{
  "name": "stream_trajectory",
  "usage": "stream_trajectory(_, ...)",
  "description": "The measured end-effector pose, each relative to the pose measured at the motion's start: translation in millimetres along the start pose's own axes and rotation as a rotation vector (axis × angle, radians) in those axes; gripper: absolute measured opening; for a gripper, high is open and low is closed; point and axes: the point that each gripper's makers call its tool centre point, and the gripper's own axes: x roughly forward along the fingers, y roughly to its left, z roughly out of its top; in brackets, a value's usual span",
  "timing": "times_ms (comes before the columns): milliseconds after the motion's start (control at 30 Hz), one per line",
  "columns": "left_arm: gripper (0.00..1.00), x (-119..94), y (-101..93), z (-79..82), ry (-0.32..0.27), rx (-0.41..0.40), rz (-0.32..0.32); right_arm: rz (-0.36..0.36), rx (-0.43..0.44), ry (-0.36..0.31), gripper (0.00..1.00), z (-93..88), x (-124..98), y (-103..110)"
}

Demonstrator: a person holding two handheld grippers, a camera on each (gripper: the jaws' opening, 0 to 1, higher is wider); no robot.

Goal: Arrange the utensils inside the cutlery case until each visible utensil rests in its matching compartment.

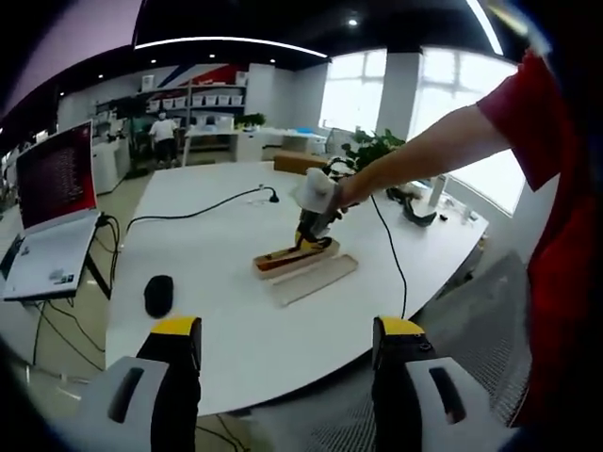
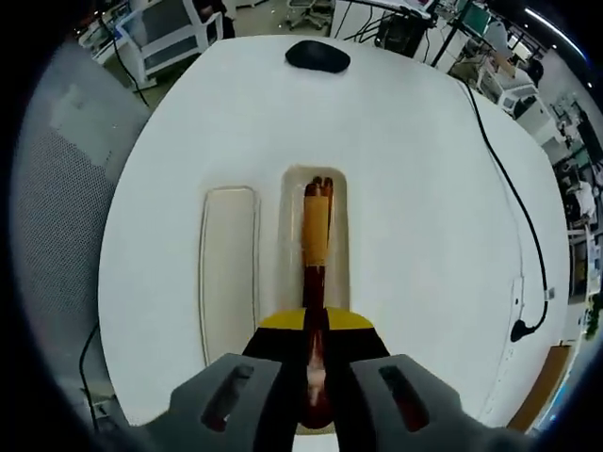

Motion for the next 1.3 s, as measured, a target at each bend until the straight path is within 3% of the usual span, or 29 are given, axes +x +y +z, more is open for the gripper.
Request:
stream_trajectory(267, 0.75, 4, 1.1, 1.5, 0.004, 0.015, 0.002, 0.012, -0.01, -0.013, 0.01, -2.1, 3, 1)
stream_trajectory(367, 0.75, 6, 0.1, 2.8, 0.004, 0.014, -0.002, 0.016, -0.073, -0.018, 0.02, -0.2, 4, 0)
stream_trajectory(500, 0.75, 8, -0.9, 2.2, 0.015, 0.023, -0.005, 0.037, -0.081, 0.0, 0.02, -1.0, 8, 3)
stream_trajectory(567, 0.75, 7, -0.8, 2.8, 0.018, 0.025, -0.005, 0.012, -0.117, 0.007, 0.02, -1.6, 9, 0)
stream_trajectory(867, 0.75, 5, 6.8, 8.4, 0.017, 0.037, 0.012, 0.015, -0.105, -0.035, 0.04, 4.4, 0, -2)
stream_trajectory(1100, 0.75, 8, 1.6, 14.5, 0.005, 0.059, -0.01, -0.038, -0.042, -0.058, 0.02, 5.6, -14, -8)
stream_trajectory(1300, 0.76, 15, 5.3, 18.1, -0.011, 0.07, -0.032, -0.095, 0.087, -0.076, 0.05, -0.4, -32, -13)
